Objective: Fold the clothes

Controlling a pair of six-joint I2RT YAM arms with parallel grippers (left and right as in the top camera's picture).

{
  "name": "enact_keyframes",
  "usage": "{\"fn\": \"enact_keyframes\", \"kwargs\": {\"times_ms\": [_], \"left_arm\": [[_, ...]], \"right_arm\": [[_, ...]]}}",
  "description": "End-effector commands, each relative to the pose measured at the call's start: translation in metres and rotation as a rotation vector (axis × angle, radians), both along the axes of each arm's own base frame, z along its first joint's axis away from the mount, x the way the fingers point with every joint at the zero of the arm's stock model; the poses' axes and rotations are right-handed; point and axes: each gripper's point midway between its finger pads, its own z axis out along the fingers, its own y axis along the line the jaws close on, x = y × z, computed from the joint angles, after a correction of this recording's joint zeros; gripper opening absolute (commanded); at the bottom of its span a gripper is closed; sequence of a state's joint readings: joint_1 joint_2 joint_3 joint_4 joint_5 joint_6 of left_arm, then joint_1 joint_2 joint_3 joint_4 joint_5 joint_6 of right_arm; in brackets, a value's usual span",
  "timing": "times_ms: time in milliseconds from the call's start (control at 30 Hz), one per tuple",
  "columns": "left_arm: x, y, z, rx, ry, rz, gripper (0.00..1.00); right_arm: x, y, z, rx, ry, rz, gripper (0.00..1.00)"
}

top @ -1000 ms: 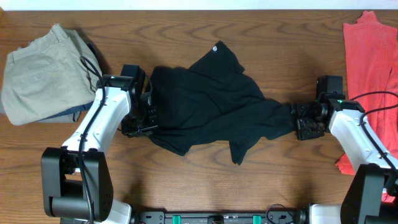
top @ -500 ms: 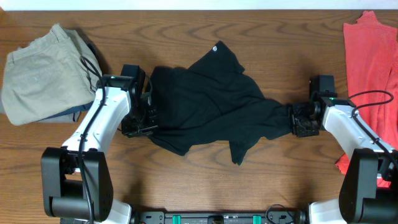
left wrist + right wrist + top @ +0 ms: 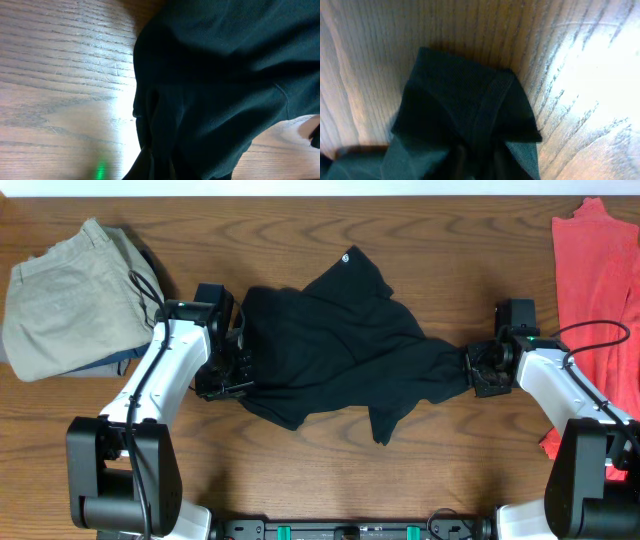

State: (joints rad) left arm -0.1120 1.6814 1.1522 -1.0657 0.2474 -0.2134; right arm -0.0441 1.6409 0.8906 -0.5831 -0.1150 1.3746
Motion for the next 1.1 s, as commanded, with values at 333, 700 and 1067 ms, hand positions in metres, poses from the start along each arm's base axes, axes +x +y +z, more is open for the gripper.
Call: {"fn": "enact_keyframes", "kwargs": {"times_ms": [333,700,1067], "left_arm": [[-0.002,0.004,-0.003,0.015,0.013,0.012,0.06],[-0.002,0.004,-0.003,0.015,0.013,0.012,0.06],[-0.002,0.004,-0.003,0.015,0.013,0.012,0.06]], "right_arm": [[-0.005,0.002,-0.003,-0.011,0.013,0.099,0.31],[-0.003,-0.003,0.002,0.023,-0.007,0.073,0.28],[0.004,-0.001,0.006,0.066,-0.039,0.068,0.29]]}}
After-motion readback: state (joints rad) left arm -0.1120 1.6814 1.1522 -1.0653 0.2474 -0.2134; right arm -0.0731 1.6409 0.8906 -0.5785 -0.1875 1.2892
